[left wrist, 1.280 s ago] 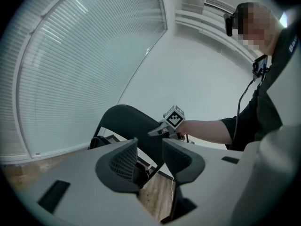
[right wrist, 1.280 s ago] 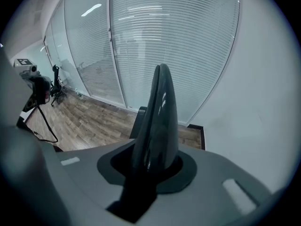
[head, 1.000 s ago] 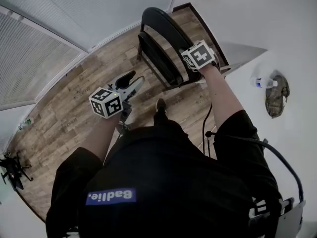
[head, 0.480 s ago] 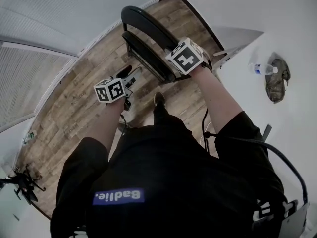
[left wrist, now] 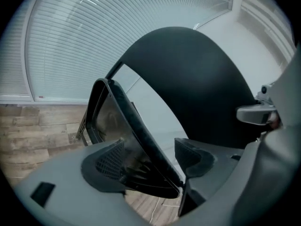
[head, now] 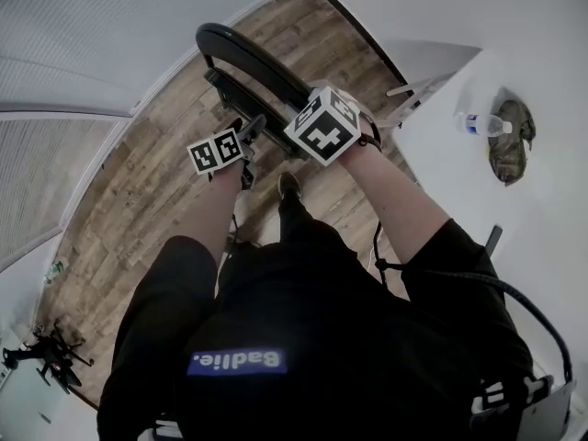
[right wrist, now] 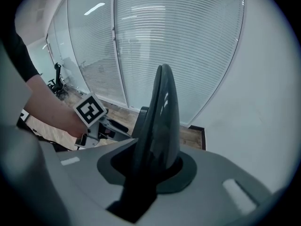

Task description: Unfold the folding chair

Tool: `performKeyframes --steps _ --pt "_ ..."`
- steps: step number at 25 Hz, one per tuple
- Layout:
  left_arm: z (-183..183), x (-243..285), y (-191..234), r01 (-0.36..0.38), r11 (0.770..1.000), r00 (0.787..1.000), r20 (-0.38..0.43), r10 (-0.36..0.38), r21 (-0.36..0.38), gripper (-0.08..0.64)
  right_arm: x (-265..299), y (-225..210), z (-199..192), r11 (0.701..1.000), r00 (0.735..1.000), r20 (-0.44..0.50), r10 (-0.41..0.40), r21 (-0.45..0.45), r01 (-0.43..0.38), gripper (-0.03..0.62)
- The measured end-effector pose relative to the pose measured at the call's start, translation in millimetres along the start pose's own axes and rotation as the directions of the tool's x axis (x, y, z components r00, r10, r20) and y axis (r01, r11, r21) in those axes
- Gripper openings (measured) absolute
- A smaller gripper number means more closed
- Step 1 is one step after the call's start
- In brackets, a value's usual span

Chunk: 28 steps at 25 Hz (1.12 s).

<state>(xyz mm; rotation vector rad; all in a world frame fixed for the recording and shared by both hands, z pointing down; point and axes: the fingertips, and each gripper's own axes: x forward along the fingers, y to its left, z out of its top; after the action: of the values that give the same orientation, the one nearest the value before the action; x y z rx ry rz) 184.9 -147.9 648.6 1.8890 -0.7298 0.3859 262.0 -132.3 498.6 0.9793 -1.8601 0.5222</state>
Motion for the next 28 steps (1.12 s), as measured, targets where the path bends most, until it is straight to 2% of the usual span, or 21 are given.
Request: performKeyframes --steps 3,6,14,17,23,28 --pt "-0.6 23.6 9.5 -0.055 0.998 0.998 -0.008 0.055 -0.019 0.344 0.2 0.5 1.0 1.0 1.0 0.004 0.001 0.0 -0.001 0.095" --pt "-0.8 42.0 18.5 -0.098 0.993 0.995 -0.005 0.098 -0.071 0.353 0.5 3.8 2.5 1.0 1.0 0.007 0.005 -0.002 -0.005 0.095" --pt "-6.4 76.0 28.2 -0.163 0.979 0.987 -0.035 0.159 -0.124 0.353 1.2 9.0 2.4 1.0 1.0 0.017 0.02 0.001 -0.02 0.095" --pt "-8.4 79.6 26.8 -0.159 0.978 0.987 -0.029 0.157 -0.133 0.351 -0.8 11.1 1.1 1.0 0.999 0.019 0.027 -0.003 -0.027 0.095" --pt "-9.0 84.2 25.1 -0.087 0.983 0.996 0.008 0.089 -0.164 0.348 -0.3 12.1 -0.3 0.999 0.999 0.028 0.033 0.001 -0.033 0.093" --pt "-13.0 73.3 26.9 -0.058 0.988 0.998 0.018 0.061 -0.146 0.315 -1.1 22.6 0.2 0.999 0.999 0.032 0.043 0.001 -0.043 0.092"
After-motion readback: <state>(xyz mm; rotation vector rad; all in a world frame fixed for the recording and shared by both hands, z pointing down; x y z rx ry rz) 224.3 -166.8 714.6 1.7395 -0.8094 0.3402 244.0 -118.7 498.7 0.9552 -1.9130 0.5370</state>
